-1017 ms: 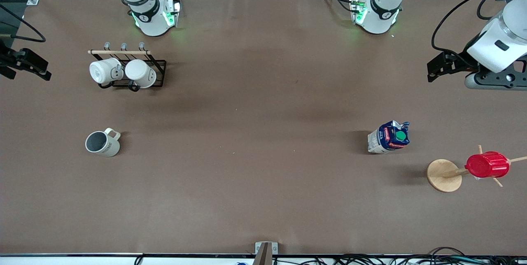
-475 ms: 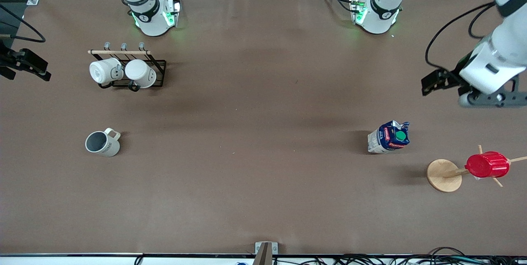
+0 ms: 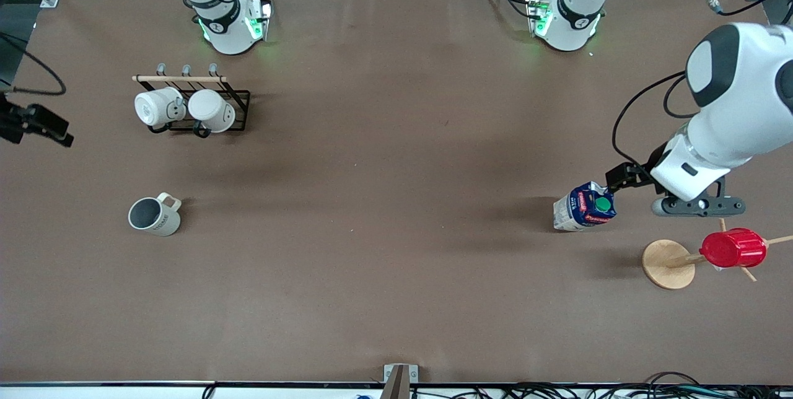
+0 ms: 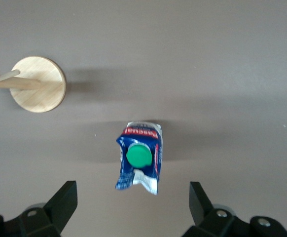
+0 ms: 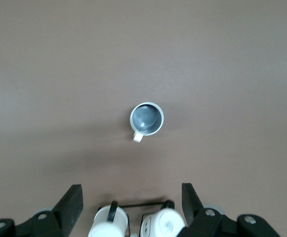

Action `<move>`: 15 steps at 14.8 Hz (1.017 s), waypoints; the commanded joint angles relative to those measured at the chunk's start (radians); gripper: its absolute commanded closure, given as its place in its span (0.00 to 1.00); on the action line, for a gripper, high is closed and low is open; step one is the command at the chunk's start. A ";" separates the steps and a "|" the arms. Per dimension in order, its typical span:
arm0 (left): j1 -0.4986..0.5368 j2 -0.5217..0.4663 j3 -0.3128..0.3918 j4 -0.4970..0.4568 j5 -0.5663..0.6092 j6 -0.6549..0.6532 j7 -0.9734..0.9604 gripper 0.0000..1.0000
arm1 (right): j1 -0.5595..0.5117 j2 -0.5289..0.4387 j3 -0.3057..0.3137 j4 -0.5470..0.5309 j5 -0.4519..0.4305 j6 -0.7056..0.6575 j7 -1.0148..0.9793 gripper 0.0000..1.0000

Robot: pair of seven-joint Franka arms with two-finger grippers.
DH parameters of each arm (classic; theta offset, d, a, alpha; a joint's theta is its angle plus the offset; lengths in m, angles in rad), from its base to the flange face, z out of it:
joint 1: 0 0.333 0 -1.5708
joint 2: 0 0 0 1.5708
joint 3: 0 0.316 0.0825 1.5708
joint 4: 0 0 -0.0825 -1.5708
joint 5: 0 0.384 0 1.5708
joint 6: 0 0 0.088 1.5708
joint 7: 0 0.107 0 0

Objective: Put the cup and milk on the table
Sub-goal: 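Reach the left gripper down to the blue milk carton, then grasp the carton with the left gripper while the right gripper reaches the mug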

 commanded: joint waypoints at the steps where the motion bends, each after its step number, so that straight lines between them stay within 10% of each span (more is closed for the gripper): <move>1: 0.012 0.014 -0.003 -0.068 0.018 0.093 -0.013 0.00 | -0.068 0.077 0.010 -0.004 0.004 0.090 -0.078 0.11; 15: 0.007 0.054 -0.003 -0.179 0.018 0.206 -0.019 0.00 | -0.139 0.374 0.010 -0.243 0.000 0.658 -0.125 0.11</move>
